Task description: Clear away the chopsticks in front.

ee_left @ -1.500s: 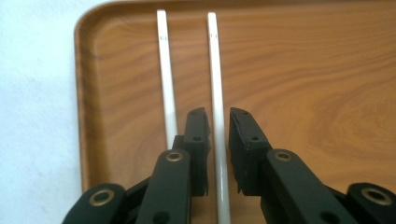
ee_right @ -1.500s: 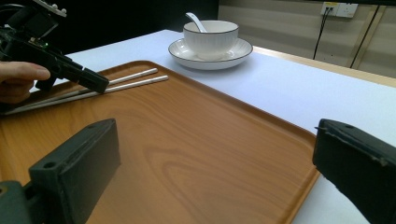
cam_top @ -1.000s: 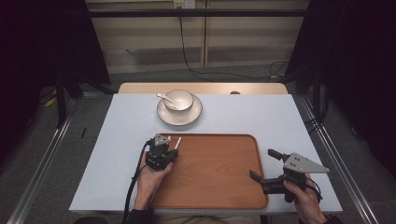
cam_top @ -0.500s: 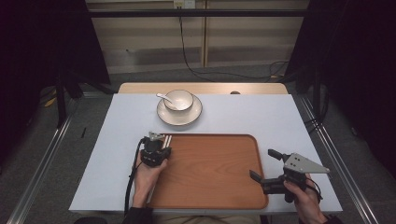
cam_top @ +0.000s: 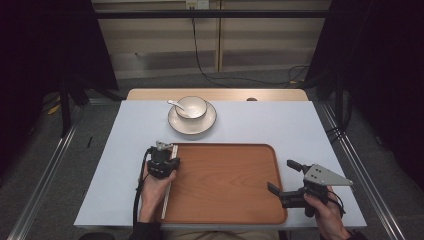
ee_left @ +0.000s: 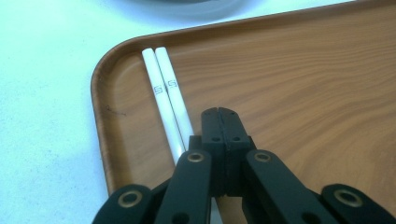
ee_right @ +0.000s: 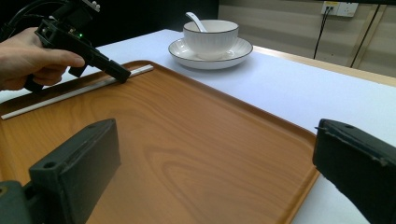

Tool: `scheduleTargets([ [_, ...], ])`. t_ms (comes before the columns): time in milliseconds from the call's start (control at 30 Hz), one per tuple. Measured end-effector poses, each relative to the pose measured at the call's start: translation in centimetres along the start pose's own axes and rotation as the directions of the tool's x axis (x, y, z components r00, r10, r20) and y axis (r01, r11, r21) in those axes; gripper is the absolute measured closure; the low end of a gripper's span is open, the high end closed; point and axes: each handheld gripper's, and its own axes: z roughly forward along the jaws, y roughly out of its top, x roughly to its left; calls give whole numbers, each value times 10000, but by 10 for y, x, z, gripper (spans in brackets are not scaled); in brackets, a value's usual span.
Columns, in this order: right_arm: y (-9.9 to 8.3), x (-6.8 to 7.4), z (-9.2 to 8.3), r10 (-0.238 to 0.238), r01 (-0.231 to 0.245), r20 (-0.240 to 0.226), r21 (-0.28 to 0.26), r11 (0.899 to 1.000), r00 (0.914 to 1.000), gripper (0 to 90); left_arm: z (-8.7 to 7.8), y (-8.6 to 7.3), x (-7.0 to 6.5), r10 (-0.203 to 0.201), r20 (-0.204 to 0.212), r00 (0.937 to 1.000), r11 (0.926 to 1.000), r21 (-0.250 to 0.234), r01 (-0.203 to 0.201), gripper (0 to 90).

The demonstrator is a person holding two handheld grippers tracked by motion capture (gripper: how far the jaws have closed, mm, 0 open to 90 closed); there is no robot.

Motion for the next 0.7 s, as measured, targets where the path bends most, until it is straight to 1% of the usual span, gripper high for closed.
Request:
scheduleTargets([
  [67, 0, 0, 0, -8, 8, 7, 6, 10000, 10000, 4, 0, 0, 0, -5, 47, 10000, 10000, -65, 5, 897],
  [100, 0, 0, 0, -8, 8, 7, 6, 10000, 10000, 4, -1, 0, 0, -22, 87, 10000, 9996, -273, 25, 897],
  [167, 0, 0, 0, -13, 13, -9, -7, 10000, 10000, 4, -4, 1, -1, 247, 93, 9997, 9967, -774, -240, 896],
  [233, 0, 0, 0, 15, -15, -9, -4, 10000, 10000, 4, -6, 1, 0, 365, 368, 9987, 9946, -981, -327, 867],
  [267, 0, -1, 0, 7, -7, -13, -6, 10000, 10000, 4, -6, 2, -1, 453, 227, 9987, 9938, -1025, -428, 856],
  [333, 0, 0, 0, -8, 8, 14, -14, 10000, 10000, 4, -6, 2, 0, 540, 336, 9980, 9905, -1282, -492, 819],
  [367, 0, 0, 0, -6, 6, -9, -15, 10000, 10000, 4, -8, 3, 1, 838, 416, 9956, 9876, -1362, -775, 795],
  [400, 0, 0, 0, -3, 3, -6, -19, 10000, 10000, 4, -8, 3, 0, 890, 524, 9947, 9859, -1468, -805, 742],
  [433, 0, 0, 0, 39, -39, 2, -28, 10000, 10000, 4, -8, 4, 1, 782, 791, 9938, 9840, -1660, -642, 694],
  [467, 0, 0, 0, 55, -55, 7, -29, 10000, 10000, 4, -9, 5, 2, 744, 961, 9926, 9830, -1744, -568, 658],
  [500, 0, 0, 1, 133, -133, 36, -17, 9999, 9999, 4, -10, 7, 3, 721, 895, 9934, 9810, -1861, -544, 579],
  [533, 0, 0, 1, 133, -133, 36, -17, 9999, 9999, 4, -11, 8, 5, 642, 832, 9945, 9798, -1943, -470, 579],
  [567, 0, 0, 1, 91, -91, 28, -40, 10000, 10000, 4, -11, 9, 7, 430, 842, 9955, 9792, -2016, -253, 537],
  [600, 0, 0, 1, 104, -104, 32, -33, 9999, 9999, 4, -11, 11, 10, 428, 893, 9951, 9796, -1996, -242, 485],
  [633, 0, 0, 1, 104, -104, 45, -40, 9999, 9999, 4, -12, 13, 12, 438, 873, 9952, 9773, -2106, -245, 438],
  [667, 0, -1, 1, 102, -102, 61, -51, 9999, 9999, 4, -12, 15, 14, 434, 849, 9954, 9749, -2215, -236, 339],
  [700, 0, -1, 1, 102, -102, 61, -51, 9999, 9999, 4, -12, 16, 16, 426, 829, 9956, 9735, -2277, -227, 339],
])
